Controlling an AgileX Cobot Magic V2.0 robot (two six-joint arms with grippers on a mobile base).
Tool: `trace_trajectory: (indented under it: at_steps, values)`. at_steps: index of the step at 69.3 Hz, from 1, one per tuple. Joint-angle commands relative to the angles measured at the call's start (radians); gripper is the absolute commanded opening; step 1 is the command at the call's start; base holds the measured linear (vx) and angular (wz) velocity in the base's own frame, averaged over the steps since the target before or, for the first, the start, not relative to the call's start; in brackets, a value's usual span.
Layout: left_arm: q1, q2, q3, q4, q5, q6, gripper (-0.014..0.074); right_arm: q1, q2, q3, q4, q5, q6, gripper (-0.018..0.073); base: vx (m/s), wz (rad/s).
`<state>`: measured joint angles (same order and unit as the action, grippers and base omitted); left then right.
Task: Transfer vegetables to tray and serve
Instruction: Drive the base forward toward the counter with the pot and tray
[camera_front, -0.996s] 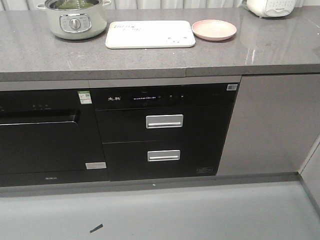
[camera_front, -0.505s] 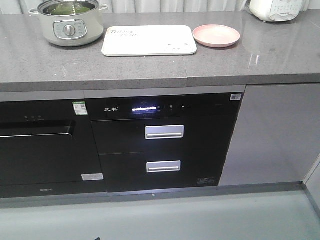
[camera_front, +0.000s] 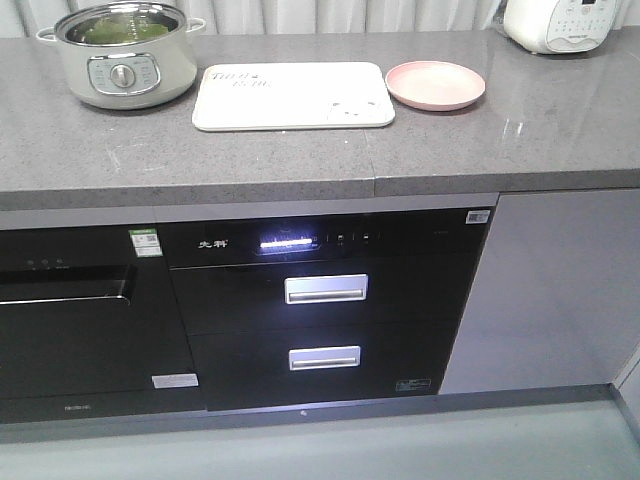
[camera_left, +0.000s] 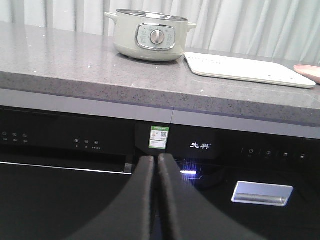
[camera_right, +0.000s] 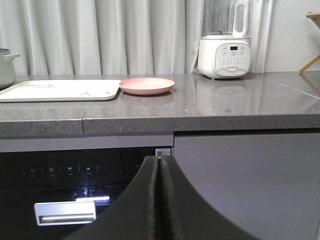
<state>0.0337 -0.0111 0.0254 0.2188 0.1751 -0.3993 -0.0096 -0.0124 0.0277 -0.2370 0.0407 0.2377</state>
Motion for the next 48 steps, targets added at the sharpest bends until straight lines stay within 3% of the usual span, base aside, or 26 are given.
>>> trace_trajectory:
  at_steps: [1,48]
  values:
    - [-0.001,-0.015,0.025,-0.008,-0.066,-0.009,-0.0006,-0.005,-0.007,0.016,-0.012,-0.071,-0.005,-0.0002,0.13,-0.04]
    - [-0.001,-0.015,0.025,-0.008,-0.066,-0.009,-0.0006,-0.005,-0.007,0.016,-0.012,-0.071,-0.005,-0.0002,0.13,-0.02]
